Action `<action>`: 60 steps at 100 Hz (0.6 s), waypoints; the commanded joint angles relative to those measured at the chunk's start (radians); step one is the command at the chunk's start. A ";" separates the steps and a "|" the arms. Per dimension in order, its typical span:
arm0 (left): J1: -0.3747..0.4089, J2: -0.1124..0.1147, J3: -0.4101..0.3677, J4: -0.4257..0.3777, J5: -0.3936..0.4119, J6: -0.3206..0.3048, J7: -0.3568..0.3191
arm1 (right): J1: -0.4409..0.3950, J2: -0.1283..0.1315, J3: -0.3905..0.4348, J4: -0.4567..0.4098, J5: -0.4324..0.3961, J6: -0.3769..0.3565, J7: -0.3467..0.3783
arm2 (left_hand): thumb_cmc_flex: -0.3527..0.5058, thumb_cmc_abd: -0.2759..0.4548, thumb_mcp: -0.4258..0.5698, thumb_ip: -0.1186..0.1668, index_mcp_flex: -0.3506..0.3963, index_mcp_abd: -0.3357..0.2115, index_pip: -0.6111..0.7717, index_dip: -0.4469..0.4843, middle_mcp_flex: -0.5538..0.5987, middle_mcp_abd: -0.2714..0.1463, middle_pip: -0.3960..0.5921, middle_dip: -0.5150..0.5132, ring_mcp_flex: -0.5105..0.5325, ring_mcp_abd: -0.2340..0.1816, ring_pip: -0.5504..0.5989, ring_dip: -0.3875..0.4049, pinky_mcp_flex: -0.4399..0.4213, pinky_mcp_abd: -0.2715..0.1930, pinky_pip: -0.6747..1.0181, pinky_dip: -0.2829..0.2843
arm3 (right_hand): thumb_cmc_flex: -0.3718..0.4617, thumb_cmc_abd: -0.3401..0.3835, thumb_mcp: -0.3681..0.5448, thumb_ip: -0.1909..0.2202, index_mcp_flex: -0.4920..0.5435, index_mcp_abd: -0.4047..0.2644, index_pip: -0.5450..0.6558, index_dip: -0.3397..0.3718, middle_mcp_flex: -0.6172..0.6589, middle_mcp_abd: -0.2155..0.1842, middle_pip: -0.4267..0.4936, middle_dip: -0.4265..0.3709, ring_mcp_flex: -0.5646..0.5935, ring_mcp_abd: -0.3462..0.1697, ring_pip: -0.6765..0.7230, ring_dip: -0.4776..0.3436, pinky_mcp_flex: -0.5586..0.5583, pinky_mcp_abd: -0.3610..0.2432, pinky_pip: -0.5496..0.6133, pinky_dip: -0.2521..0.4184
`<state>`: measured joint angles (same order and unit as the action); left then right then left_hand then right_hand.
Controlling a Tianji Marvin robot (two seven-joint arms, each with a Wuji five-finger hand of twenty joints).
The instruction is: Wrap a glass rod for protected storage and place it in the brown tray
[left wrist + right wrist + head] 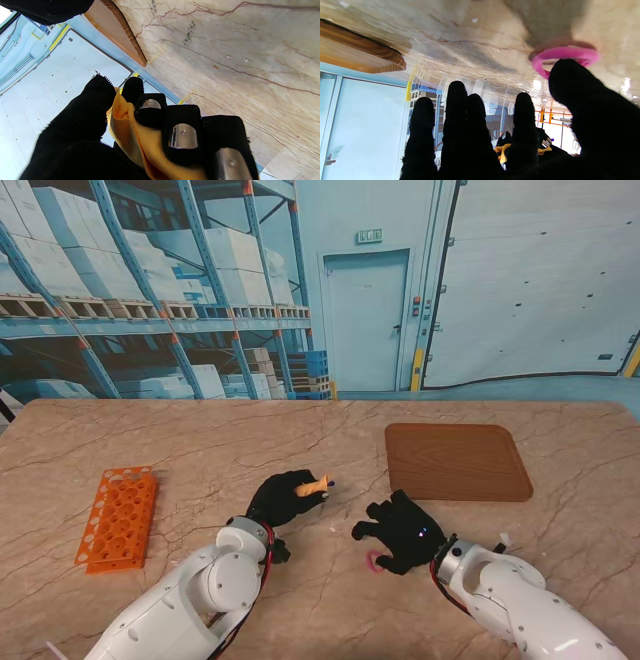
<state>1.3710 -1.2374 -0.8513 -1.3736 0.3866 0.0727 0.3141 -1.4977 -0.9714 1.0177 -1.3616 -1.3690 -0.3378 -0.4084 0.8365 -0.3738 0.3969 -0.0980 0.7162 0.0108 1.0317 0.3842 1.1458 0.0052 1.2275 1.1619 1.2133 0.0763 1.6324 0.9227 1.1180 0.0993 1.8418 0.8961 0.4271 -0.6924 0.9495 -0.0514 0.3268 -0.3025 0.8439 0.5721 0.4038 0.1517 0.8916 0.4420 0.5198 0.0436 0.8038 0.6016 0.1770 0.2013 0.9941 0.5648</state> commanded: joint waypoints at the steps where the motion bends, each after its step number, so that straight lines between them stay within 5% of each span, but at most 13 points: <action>1: 0.008 -0.007 0.002 -0.010 -0.005 0.007 -0.002 | 0.000 0.001 -0.003 -0.001 -0.005 -0.004 0.001 | 0.053 -0.010 0.027 0.000 0.022 0.001 0.036 -0.009 0.054 -0.061 0.080 0.005 0.056 0.042 0.116 -0.011 0.006 -0.126 0.252 0.038 | 0.021 -0.064 0.046 0.001 -0.038 -0.057 0.021 0.006 -0.030 -0.014 0.011 -0.011 -0.018 -0.014 0.014 -0.015 -0.014 -0.010 -0.003 -0.009; 28: 0.007 -0.007 0.003 -0.010 -0.006 0.007 -0.002 | 0.002 0.003 -0.002 -0.004 -0.004 -0.024 0.024 | 0.055 -0.006 0.025 0.001 0.021 0.002 0.035 -0.009 0.054 -0.062 0.080 0.004 0.056 0.041 0.117 -0.012 0.006 -0.126 0.252 0.039 | 0.035 -0.100 0.093 -0.004 0.016 -0.113 0.075 0.025 -0.031 -0.019 0.007 -0.013 -0.019 -0.015 0.013 -0.015 -0.022 -0.009 -0.010 -0.013; 60: 0.008 -0.007 0.000 -0.012 -0.006 0.009 -0.001 | -0.001 0.004 0.000 -0.007 -0.005 -0.029 0.027 | 0.056 -0.005 0.022 0.001 0.021 0.003 0.034 -0.009 0.053 -0.061 0.080 0.004 0.056 0.043 0.117 -0.013 0.006 -0.126 0.252 0.040 | 0.047 -0.095 0.126 -0.005 0.040 -0.145 0.260 0.141 -0.040 -0.027 0.009 -0.004 -0.019 -0.029 0.013 -0.009 -0.019 -0.015 -0.012 -0.010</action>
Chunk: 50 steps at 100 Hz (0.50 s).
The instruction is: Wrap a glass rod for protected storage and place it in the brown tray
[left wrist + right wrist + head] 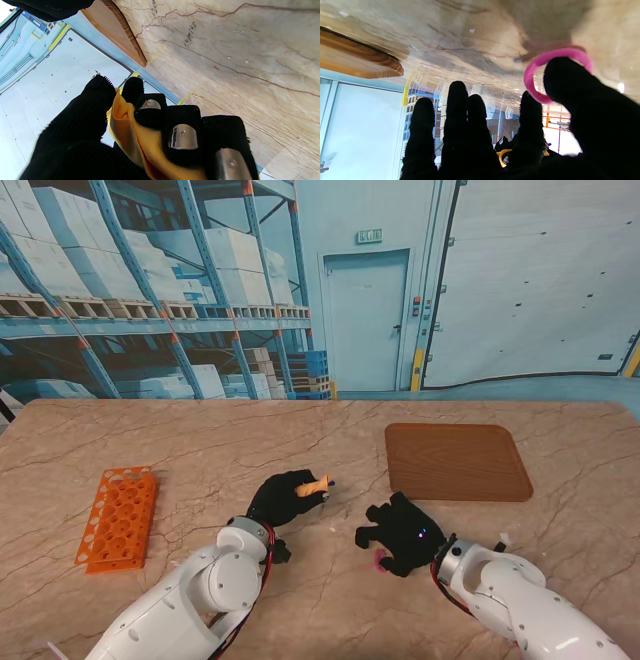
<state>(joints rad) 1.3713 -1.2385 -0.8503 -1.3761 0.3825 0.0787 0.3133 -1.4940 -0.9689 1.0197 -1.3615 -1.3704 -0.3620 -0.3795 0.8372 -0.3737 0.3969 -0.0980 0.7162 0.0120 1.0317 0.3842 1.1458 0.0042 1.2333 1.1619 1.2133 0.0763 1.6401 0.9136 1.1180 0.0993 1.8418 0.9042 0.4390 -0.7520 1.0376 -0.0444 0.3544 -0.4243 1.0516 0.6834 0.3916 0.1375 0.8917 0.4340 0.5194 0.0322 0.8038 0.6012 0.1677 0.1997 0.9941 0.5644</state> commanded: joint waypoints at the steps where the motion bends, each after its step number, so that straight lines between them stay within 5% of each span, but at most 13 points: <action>1: 0.008 -0.006 -0.001 -0.009 -0.002 0.003 0.000 | -0.005 0.001 -0.002 -0.006 -0.004 -0.005 -0.002 | 0.055 -0.005 0.022 0.001 0.021 0.002 0.034 -0.009 0.053 -0.060 0.074 0.004 0.056 0.043 0.109 -0.004 0.006 -0.126 0.252 0.032 | 0.035 -0.031 0.037 -0.012 0.015 -0.023 0.056 0.032 -0.028 -0.013 0.009 0.004 -0.019 -0.018 0.013 -0.009 -0.009 -0.013 -0.012 -0.009; 8: 0.008 -0.006 -0.001 -0.009 -0.002 0.003 0.000 | -0.005 0.001 -0.002 -0.006 -0.003 -0.006 -0.004 | 0.055 -0.004 0.021 0.002 0.021 0.002 0.034 -0.009 0.053 -0.060 0.074 0.004 0.056 0.044 0.109 -0.004 0.006 -0.126 0.252 0.032 | 0.044 -0.006 0.030 -0.028 0.032 -0.027 0.083 0.029 -0.027 -0.013 0.013 0.006 -0.018 -0.019 0.018 -0.007 -0.009 -0.018 -0.013 -0.008; 17: 0.008 -0.006 -0.001 -0.008 -0.002 0.004 0.000 | -0.005 0.001 -0.002 -0.004 -0.002 -0.008 -0.008 | 0.055 -0.003 0.020 0.002 0.019 0.002 0.033 -0.009 0.053 -0.060 0.074 0.004 0.056 0.044 0.109 -0.005 0.006 -0.126 0.252 0.032 | 0.062 0.024 0.046 -0.065 0.047 -0.066 0.159 -0.059 -0.021 -0.014 0.017 0.007 -0.015 -0.022 0.023 -0.006 -0.008 -0.020 -0.014 -0.005; 34: 0.008 -0.006 -0.001 -0.008 -0.002 0.005 0.000 | -0.005 -0.001 0.000 0.001 0.008 -0.019 -0.016 | 0.056 -0.002 0.020 0.002 0.020 0.003 0.034 -0.009 0.053 -0.060 0.074 0.004 0.056 0.044 0.110 -0.005 0.006 -0.125 0.252 0.032 | 0.126 0.161 -0.017 -0.085 0.142 -0.102 0.156 -0.119 -0.009 -0.026 0.020 0.004 -0.012 -0.028 0.028 -0.005 -0.008 -0.025 -0.015 -0.001; 50: 0.006 -0.006 0.000 -0.006 -0.001 0.007 -0.001 | -0.006 -0.002 0.003 0.002 0.011 -0.024 -0.016 | 0.056 -0.004 0.019 0.002 0.020 0.002 0.034 -0.008 0.052 -0.060 0.074 0.004 0.056 0.044 0.110 -0.005 0.006 -0.125 0.252 0.032 | 0.114 0.139 -0.018 -0.081 0.150 -0.079 0.119 -0.163 -0.003 -0.027 0.016 0.001 -0.011 -0.030 0.029 -0.005 -0.008 -0.025 -0.015 0.001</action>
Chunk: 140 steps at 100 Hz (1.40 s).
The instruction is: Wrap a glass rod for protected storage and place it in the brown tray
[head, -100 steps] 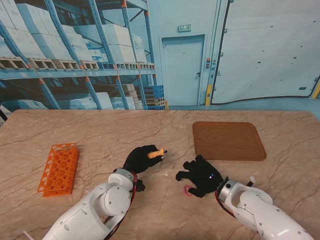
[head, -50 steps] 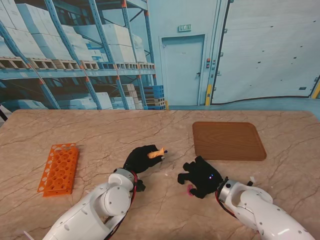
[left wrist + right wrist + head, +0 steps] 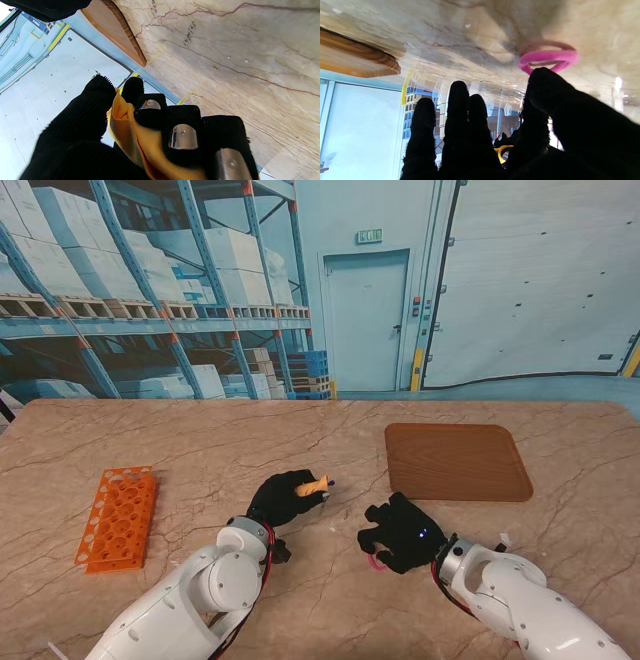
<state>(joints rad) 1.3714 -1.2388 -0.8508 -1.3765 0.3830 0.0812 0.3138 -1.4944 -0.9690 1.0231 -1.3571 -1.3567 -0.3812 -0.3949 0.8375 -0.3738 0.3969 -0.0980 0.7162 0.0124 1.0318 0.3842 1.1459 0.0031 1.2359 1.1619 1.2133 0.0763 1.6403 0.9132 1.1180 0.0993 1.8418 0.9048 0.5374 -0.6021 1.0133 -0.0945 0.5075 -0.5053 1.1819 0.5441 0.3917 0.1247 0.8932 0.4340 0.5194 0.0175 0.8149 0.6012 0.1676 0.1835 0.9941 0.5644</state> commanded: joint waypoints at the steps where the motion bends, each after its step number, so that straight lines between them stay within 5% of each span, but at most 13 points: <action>1: 0.005 -0.006 0.001 -0.005 -0.001 0.005 -0.001 | -0.005 -0.001 -0.001 -0.002 -0.004 -0.005 -0.001 | 0.056 -0.003 0.019 0.002 0.020 0.002 0.034 -0.008 0.052 -0.059 0.071 0.004 0.056 0.044 0.109 -0.004 0.006 -0.125 0.252 0.031 | 0.014 -0.019 0.009 -0.031 -0.011 0.003 -0.014 -0.026 -0.004 -0.014 0.014 0.000 -0.011 -0.016 0.018 -0.005 -0.008 -0.009 -0.015 0.001; 13: 0.005 -0.007 0.001 -0.005 -0.004 0.008 -0.001 | -0.006 -0.001 0.000 -0.004 -0.006 -0.004 0.000 | 0.056 -0.003 0.019 0.002 0.020 0.003 0.034 -0.008 0.052 -0.059 0.071 0.003 0.056 0.044 0.109 -0.005 0.006 -0.125 0.252 0.031 | -0.045 -0.098 0.092 -0.006 -0.121 0.031 -0.048 -0.014 -0.021 -0.016 0.020 0.004 -0.016 -0.021 0.017 -0.004 -0.006 -0.014 -0.018 0.003; 20: 0.005 -0.007 0.001 -0.005 -0.003 0.008 0.000 | -0.006 0.001 0.001 -0.007 -0.010 -0.010 0.007 | 0.056 -0.002 0.019 0.002 0.020 0.003 0.034 -0.008 0.052 -0.059 0.071 0.003 0.056 0.044 0.109 -0.005 0.006 -0.125 0.252 0.032 | -0.055 -0.139 0.107 0.053 -0.136 0.044 -0.100 0.084 -0.027 -0.013 0.018 0.006 -0.018 -0.020 0.015 -0.005 -0.007 -0.011 -0.021 0.005; 41: 0.006 -0.006 -0.001 -0.006 -0.003 0.006 0.000 | -0.003 0.005 0.001 -0.015 -0.022 -0.024 0.029 | 0.056 0.000 0.018 0.003 0.018 0.003 0.033 -0.008 0.052 -0.058 0.071 0.003 0.056 0.045 0.110 -0.005 0.006 -0.125 0.252 0.032 | -0.064 -0.253 0.130 0.063 -0.159 0.061 -0.138 0.100 -0.052 -0.008 0.002 0.002 -0.032 -0.011 0.004 -0.008 -0.018 -0.002 -0.029 0.003; 64: 0.006 -0.006 -0.003 -0.006 -0.001 0.004 0.001 | -0.004 0.005 0.002 -0.017 -0.020 -0.024 0.036 | 0.056 0.000 0.016 0.003 0.019 0.004 0.034 -0.008 0.052 -0.058 0.069 0.002 0.056 0.045 0.110 -0.005 0.006 -0.124 0.252 0.032 | -0.064 -0.202 0.123 0.072 -0.087 0.049 -0.083 0.139 -0.052 -0.001 0.004 0.006 -0.037 -0.009 0.007 -0.003 -0.024 -0.003 -0.036 0.007; 71: 0.006 -0.006 -0.003 -0.005 -0.001 0.003 0.002 | -0.004 0.005 0.002 -0.017 -0.020 -0.024 0.035 | 0.057 0.000 0.016 0.003 0.019 0.004 0.033 -0.008 0.051 -0.058 0.069 0.002 0.056 0.045 0.110 -0.005 0.006 -0.124 0.252 0.032 | -0.035 -0.223 0.120 0.014 -0.025 0.017 -0.018 0.078 -0.049 0.003 0.003 0.008 -0.037 -0.005 0.009 0.000 -0.027 -0.001 -0.039 0.015; 86: 0.006 -0.006 -0.003 -0.005 -0.001 0.003 0.002 | -0.004 0.004 0.002 -0.016 -0.017 -0.023 0.034 | 0.057 0.000 0.016 0.003 0.019 0.003 0.033 -0.008 0.051 -0.058 0.069 0.002 0.056 0.045 0.110 -0.005 0.006 -0.124 0.252 0.032 | -0.026 -0.187 0.128 0.006 0.108 -0.039 0.025 0.064 -0.033 -0.002 0.003 0.007 -0.035 -0.004 0.013 0.002 -0.028 0.000 -0.040 0.018; 140: -0.006 0.000 0.014 0.012 0.038 -0.005 0.001 | -0.052 -0.007 0.093 -0.065 -0.014 -0.047 0.017 | 0.028 -0.017 -0.003 0.002 0.038 0.001 0.038 -0.011 0.054 -0.043 0.075 -0.001 0.056 0.045 0.109 -0.005 0.004 -0.115 0.252 0.017 | -0.042 -0.028 0.045 -0.020 0.216 0.087 -0.076 -0.122 0.086 -0.030 -0.041 -0.008 -0.002 -0.003 0.005 0.002 -0.018 0.002 -0.042 0.030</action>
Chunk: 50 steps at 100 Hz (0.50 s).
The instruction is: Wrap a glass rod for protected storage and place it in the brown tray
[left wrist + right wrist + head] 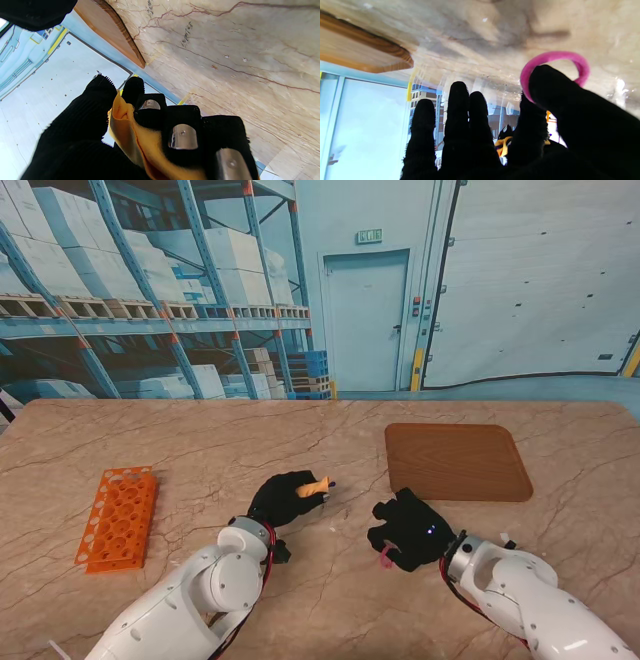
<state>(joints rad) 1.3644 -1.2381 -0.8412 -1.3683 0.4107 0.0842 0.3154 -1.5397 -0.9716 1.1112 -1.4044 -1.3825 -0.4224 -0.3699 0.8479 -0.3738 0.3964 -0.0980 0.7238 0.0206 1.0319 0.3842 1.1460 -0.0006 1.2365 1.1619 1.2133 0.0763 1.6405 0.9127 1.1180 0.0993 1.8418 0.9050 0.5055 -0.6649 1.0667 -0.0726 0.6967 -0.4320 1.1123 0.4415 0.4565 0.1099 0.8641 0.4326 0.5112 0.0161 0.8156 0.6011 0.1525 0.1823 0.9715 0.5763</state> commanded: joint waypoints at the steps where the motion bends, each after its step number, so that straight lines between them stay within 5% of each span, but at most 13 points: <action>1: 0.000 0.000 0.005 0.004 0.012 -0.009 -0.001 | -0.008 -0.005 0.008 -0.020 0.014 -0.007 -0.009 | 0.016 -0.016 -0.004 0.002 0.032 -0.006 0.039 -0.011 0.054 -0.039 0.076 -0.001 0.055 0.045 0.109 -0.005 0.004 -0.113 0.252 0.015 | -0.011 0.036 -0.010 -0.042 0.028 0.015 -0.007 -0.021 0.024 -0.016 -0.012 -0.007 0.007 -0.002 0.004 0.002 -0.002 0.003 -0.019 0.019; 21: -0.010 0.010 0.023 0.008 0.056 -0.032 -0.010 | -0.005 -0.029 0.044 -0.034 0.080 -0.004 -0.014 | -0.005 -0.006 -0.016 0.008 0.062 0.018 0.036 -0.020 0.066 -0.041 0.092 -0.006 0.056 0.063 0.095 -0.012 -0.001 -0.072 0.252 -0.018 | -0.006 0.062 -0.039 -0.054 0.069 0.064 -0.026 -0.066 0.071 -0.014 -0.022 -0.007 0.032 0.007 0.001 0.006 0.009 0.010 -0.020 0.021; 32: -0.016 0.018 0.034 0.011 0.083 -0.049 -0.022 | 0.004 -0.046 0.048 -0.041 0.130 0.015 -0.017 | -0.048 -0.047 0.009 0.011 0.045 0.045 0.020 -0.002 0.060 -0.068 0.096 -0.010 0.056 0.047 0.090 -0.016 0.000 -0.090 0.252 -0.030 | -0.003 0.072 -0.052 -0.056 0.085 0.084 -0.032 -0.082 0.096 -0.009 -0.021 -0.004 0.043 0.015 0.009 0.012 0.016 0.018 -0.020 0.022; 40: -0.022 0.026 0.043 0.012 0.108 -0.062 -0.031 | 0.012 -0.058 0.047 -0.047 0.165 0.029 -0.022 | -0.140 -0.088 0.080 0.010 0.045 0.070 -0.011 0.026 0.057 -0.074 0.101 -0.009 0.056 0.030 0.095 -0.015 0.002 -0.115 0.252 -0.021 | 0.000 0.077 -0.060 -0.055 0.092 0.100 -0.033 -0.089 0.112 -0.003 -0.016 -0.002 0.050 0.021 0.017 0.017 0.022 0.022 -0.016 0.024; 50: -0.027 0.034 0.051 0.013 0.140 -0.079 -0.038 | 0.022 -0.069 0.041 -0.054 0.198 0.043 -0.028 | -0.273 -0.075 0.106 0.047 0.057 0.106 -0.082 0.123 0.051 -0.063 0.103 -0.006 0.056 0.013 0.103 -0.015 0.005 -0.140 0.252 -0.012 | 0.003 0.084 -0.068 -0.053 0.099 0.114 -0.034 -0.095 0.130 0.002 -0.008 0.002 0.059 0.028 0.030 0.023 0.027 0.026 -0.009 0.027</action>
<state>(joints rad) 1.3358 -1.2080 -0.7941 -1.3547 0.5438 0.0176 0.2830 -1.5290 -1.0253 1.1567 -1.4353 -1.1879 -0.3844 -0.3912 0.6392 -0.4242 0.4900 -0.0970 0.7549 0.0832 0.9918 0.4535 1.1574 -0.0194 1.2688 1.1563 1.2133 0.0728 1.6407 0.9006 1.1180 0.0996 1.8418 0.8807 0.5060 -0.6299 1.0103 -0.0907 0.7620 -0.3319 1.0831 0.3597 0.5636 0.0996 0.8513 0.4304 0.5422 0.0335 0.8292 0.6120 0.1788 0.1950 0.9692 0.5860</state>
